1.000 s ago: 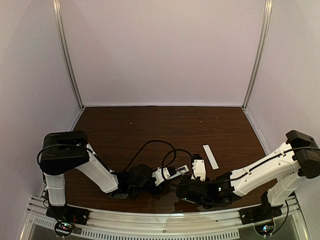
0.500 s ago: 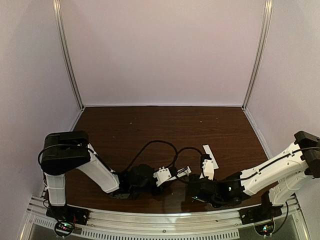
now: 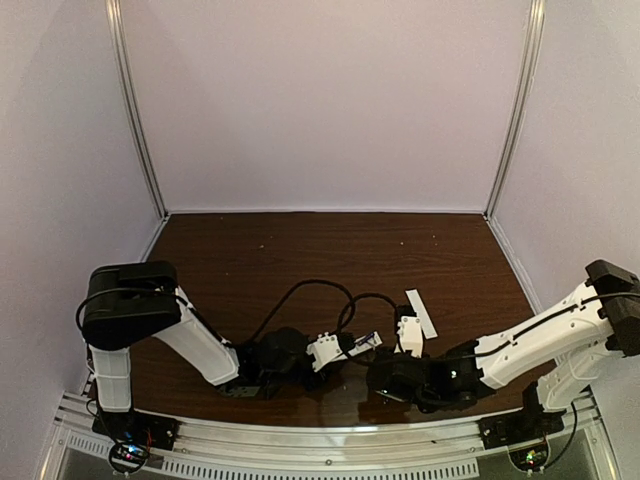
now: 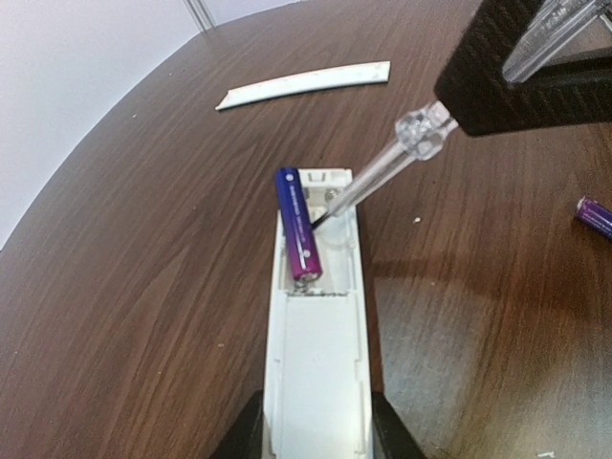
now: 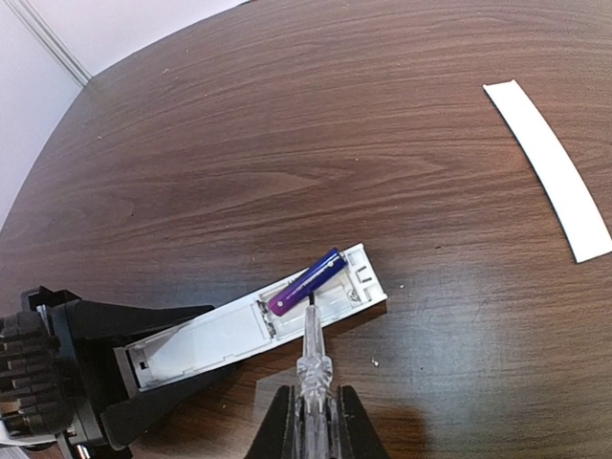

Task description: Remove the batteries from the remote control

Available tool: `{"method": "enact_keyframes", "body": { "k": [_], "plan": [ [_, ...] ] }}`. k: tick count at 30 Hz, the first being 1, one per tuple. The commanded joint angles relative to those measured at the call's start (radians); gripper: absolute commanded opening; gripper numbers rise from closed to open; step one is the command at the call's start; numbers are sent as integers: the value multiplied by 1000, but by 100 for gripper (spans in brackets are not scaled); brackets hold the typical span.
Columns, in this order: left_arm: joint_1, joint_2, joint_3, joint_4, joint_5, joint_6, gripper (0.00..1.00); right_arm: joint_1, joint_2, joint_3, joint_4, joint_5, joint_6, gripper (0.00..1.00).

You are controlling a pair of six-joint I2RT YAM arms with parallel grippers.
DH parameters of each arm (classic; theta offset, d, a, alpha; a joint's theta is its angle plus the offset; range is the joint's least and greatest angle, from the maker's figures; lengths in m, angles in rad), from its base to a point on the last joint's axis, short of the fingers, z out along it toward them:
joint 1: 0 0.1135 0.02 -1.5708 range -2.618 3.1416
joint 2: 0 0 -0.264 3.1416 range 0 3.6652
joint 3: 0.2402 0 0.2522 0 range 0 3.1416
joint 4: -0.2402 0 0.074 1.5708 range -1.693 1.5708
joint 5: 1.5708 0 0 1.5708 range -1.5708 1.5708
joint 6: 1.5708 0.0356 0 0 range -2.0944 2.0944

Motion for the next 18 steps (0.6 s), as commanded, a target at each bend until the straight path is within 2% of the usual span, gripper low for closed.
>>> {"method": "enact_keyframes", "body": {
  "k": [1, 18],
  "plan": [
    [-31, 29, 15, -48, 143, 21, 0, -31, 33, 36, -63, -1, -43, 0],
    [-31, 50, 41, -73, 141, 9, 0, -29, 37, 122, -89, -30, -109, 0]
  ]
}}
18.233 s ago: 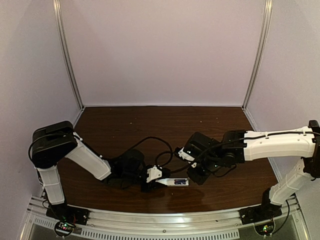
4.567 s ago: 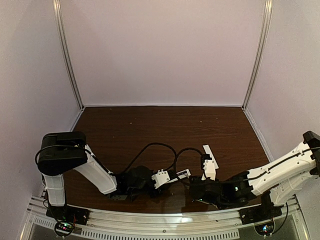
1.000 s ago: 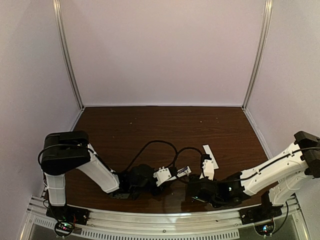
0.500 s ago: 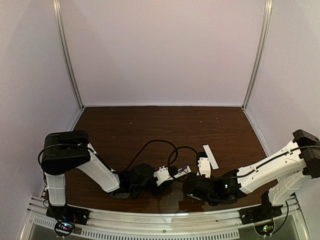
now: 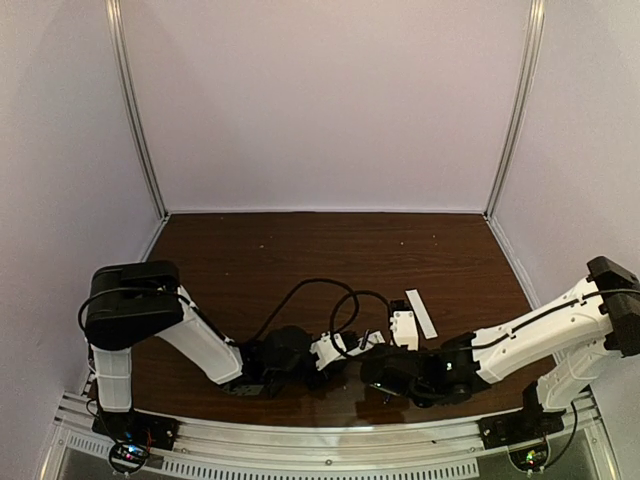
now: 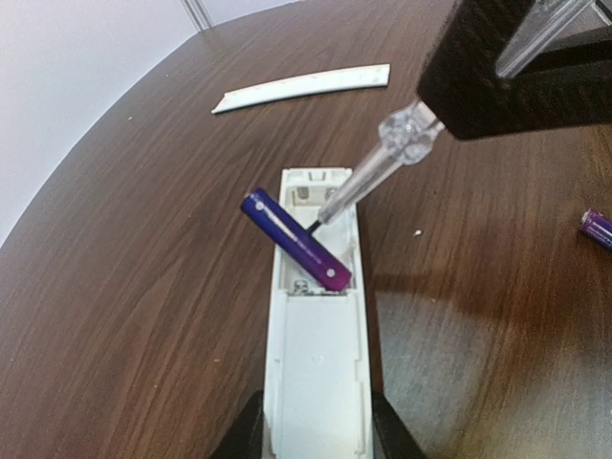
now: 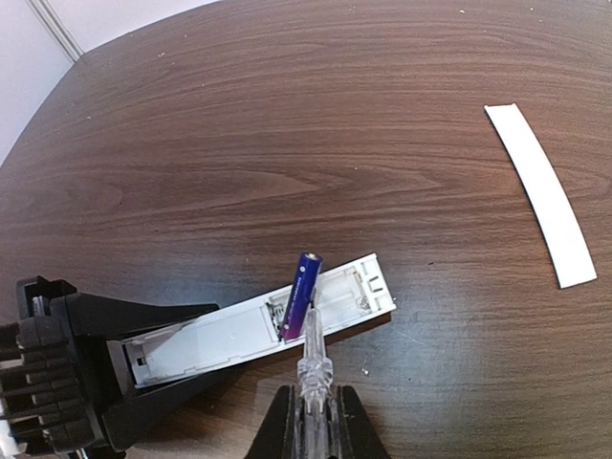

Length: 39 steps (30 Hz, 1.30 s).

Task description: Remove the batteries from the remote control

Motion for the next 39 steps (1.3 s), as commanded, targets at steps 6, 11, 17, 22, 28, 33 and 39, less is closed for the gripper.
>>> {"method": "enact_keyframes", "body": {
  "k": [6, 11, 17, 22, 28, 33, 39],
  "plan": [
    [-29, 40, 19, -56, 151, -2, 0, -1, 49, 83, 25, -47, -52, 0],
    [-21, 40, 21, -60, 169, -12, 0, 1, 61, 102, 13, -48, -55, 0],
    [-8, 39, 20, -62, 220, -27, 0, 6, 71, 115, 10, -52, -60, 0],
    [-1, 37, 23, -62, 244, -33, 0, 9, 74, 144, 6, -55, -78, 0],
    [3, 38, 21, -66, 241, -35, 0, 24, 88, 181, -24, -49, -84, 0],
    [6, 26, 10, -64, 226, -32, 0, 26, 67, 173, -51, -34, -76, 0],
    [15, -1, -13, -55, 224, -34, 0, 38, -2, 151, -107, -6, -54, 0]
  ]
}}
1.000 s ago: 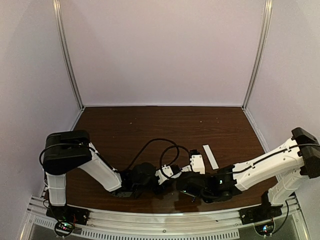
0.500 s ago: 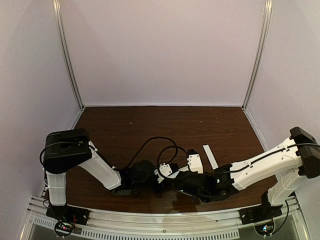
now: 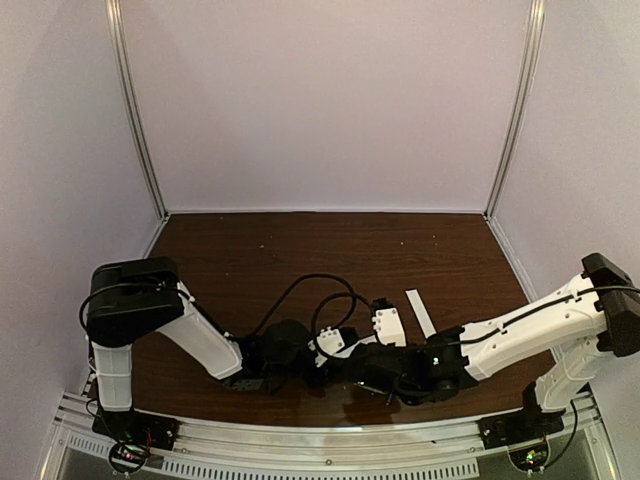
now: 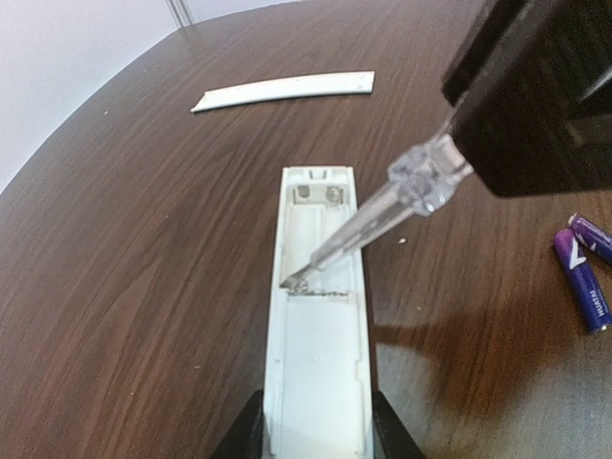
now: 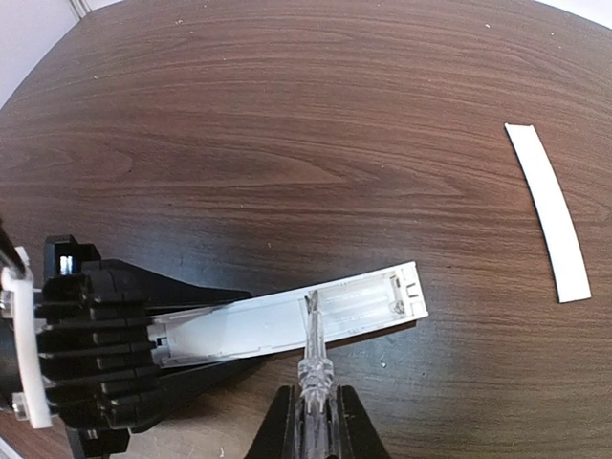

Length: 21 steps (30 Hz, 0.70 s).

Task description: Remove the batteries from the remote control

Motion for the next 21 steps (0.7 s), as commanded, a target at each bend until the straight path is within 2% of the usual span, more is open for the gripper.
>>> {"method": "enact_keyframes", "body": {
  "k": [1, 13, 17, 21],
  "plan": [
    [-19, -7, -24, -45, 118, 16, 0, 21, -77, 7, 29, 30, 24, 0],
    [-20, -67, -38, -69, 105, -14, 0, 56, -217, -44, -85, 100, 81, 0],
    [-19, -97, -37, -95, 98, -41, 0, 58, -269, -86, -78, 120, 88, 0],
    [-20, -125, -32, -133, 30, -89, 0, 57, -331, -137, -54, 153, 84, 0]
  ]
}}
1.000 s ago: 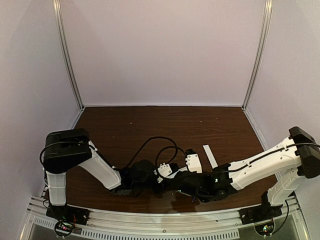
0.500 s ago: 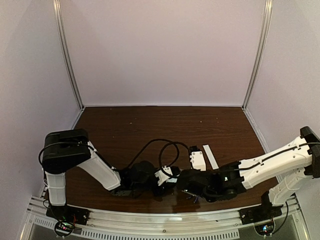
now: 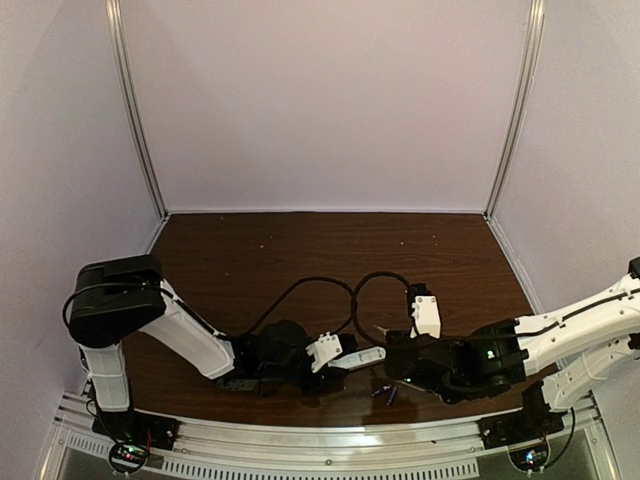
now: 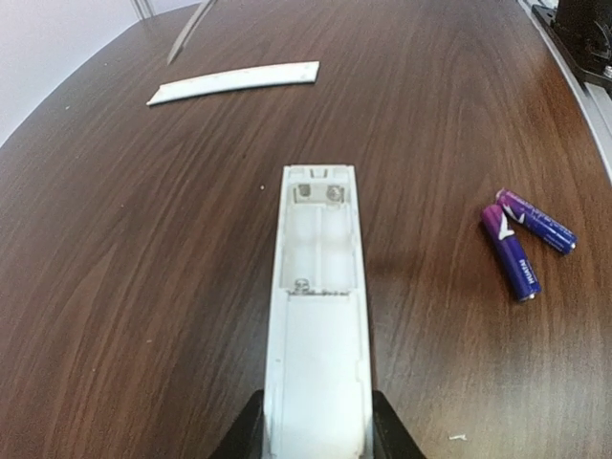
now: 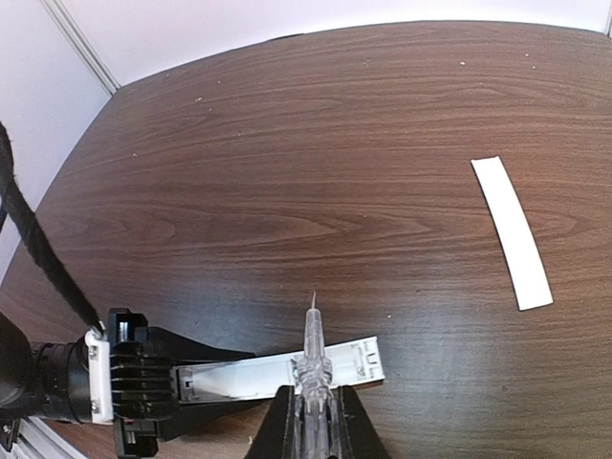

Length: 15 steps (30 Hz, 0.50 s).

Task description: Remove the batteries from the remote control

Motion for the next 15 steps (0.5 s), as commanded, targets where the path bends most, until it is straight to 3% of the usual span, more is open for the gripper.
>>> {"method": "enact_keyframes", "body": {
  "k": [1, 10, 15],
  "plan": [
    [-4, -53, 2, -49, -72, -73, 0, 7, -71, -61, 4, 75, 6, 0],
    [-12, -108, 27, -239, -376, -350, 0, 7, -206, -185, 80, 162, -26, 0],
    [-16, -158, -7, -335, -477, -535, 0, 6, -259, -279, 219, 195, -92, 0]
  ]
}}
